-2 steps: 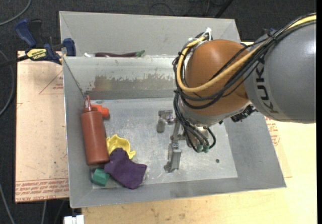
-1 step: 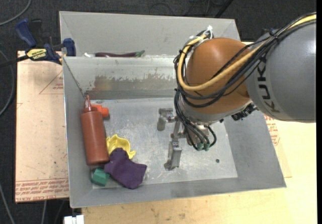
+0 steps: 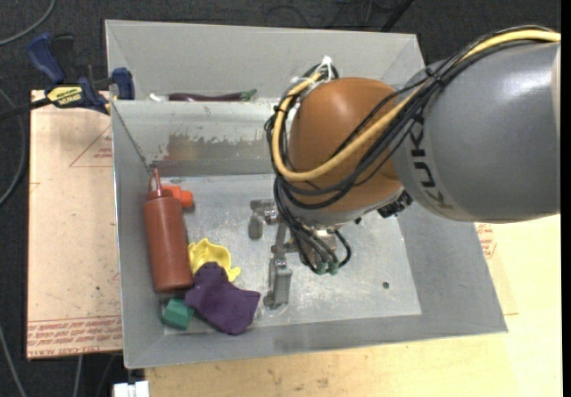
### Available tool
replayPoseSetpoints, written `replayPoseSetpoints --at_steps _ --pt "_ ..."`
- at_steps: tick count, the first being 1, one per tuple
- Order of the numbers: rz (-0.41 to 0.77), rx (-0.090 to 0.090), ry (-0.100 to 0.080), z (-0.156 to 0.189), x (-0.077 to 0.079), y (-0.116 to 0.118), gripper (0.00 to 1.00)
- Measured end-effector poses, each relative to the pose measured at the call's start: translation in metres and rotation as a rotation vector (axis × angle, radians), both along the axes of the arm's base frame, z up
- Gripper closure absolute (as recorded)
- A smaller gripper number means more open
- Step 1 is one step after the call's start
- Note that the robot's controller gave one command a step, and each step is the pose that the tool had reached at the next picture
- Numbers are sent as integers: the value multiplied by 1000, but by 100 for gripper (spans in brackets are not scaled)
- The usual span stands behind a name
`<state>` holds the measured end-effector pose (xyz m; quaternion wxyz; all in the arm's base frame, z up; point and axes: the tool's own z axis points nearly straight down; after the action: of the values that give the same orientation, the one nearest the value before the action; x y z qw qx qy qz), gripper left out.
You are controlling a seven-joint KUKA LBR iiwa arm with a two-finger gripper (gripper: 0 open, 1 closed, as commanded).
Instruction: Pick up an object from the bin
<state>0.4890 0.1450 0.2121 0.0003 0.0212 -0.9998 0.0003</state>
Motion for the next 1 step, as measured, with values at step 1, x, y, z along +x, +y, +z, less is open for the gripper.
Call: replayPoseSetpoints --at_steps 1 --pt "107 5 -5 -61 14 14 0"
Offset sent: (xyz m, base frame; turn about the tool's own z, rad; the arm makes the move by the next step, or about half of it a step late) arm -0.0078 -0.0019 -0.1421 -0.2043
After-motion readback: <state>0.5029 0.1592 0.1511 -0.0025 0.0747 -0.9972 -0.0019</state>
